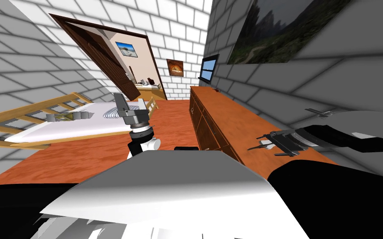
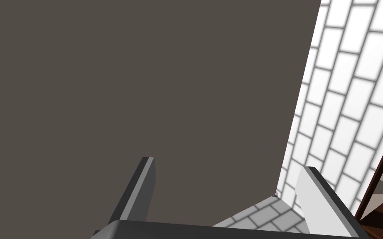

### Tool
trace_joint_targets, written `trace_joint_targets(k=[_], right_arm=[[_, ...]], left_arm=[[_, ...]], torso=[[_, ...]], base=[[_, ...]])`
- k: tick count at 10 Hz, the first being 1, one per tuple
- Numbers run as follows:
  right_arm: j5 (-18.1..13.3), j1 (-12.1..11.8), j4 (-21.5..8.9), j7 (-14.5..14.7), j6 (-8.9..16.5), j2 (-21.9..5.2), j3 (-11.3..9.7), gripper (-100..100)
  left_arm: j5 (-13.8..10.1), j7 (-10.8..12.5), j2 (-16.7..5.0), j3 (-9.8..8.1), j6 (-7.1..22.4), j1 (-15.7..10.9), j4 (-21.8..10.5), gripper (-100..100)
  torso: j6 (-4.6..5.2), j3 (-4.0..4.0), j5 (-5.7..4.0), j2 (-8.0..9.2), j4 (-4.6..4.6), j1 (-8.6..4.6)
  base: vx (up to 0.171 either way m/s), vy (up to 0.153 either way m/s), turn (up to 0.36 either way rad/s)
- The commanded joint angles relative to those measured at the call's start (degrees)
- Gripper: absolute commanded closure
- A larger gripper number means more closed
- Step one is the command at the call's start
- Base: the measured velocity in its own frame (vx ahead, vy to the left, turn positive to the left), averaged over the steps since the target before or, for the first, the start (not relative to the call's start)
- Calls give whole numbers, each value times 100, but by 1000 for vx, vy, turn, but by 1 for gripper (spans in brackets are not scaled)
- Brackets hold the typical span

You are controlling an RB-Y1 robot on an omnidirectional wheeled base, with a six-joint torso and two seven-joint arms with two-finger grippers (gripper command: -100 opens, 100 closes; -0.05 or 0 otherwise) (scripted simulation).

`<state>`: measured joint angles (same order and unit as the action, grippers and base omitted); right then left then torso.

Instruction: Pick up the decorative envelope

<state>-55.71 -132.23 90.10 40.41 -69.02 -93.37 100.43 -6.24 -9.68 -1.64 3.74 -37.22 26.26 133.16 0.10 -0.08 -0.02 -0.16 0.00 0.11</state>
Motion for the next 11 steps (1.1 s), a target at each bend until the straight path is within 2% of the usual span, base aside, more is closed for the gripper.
trace_joint_targets(k=[1,2,6,7,8,9,10,11], right_arm=[[0,0,0,0,0,0,0,-100],[-5,4,1,8,26,-8,-17,100],[-6,2,1,8,20,-6,-16,100],[-6,2,1,8,20,-6,-16,0],[71,-82,37,-35,-102,148,151,100],[126,-141,42,-50,-192,246,256,100],[88,-104,52,-43,-128,195,187,100],[96,-107,60,-54,-142,207,203,0]], left_arm=[[0,0,0,0,0,0,0,0],[0,0,0,0,0,0,0,0],[0,0,0,0,0,-1,0,0],[0,0,0,0,0,-1,0,0],[0,0,0,0,0,-1,0,0],[0,0,0,0,0,-1,0,0],[0,0,0,0,0,-1,0,0],[0,0,0,0,0,-1,0,0]], torso=[[0,0,0,0,0,0],[-2,2,1,5,1,-2],[-3,6,-2,10,3,-8],[-3,6,-2,10,3,-8],[-3,6,-2,10,3,-7],[-10,8,3,13,4,-6],[-10,11,3,19,6,-5],[-4,11,-1,17,6,-7]], base=[[16,11,-16],[0,0,0],[0,0,0],[0,0,0],[-21,-8,127],[-39,-20,177],[-17,-12,37],[0,0,0]])
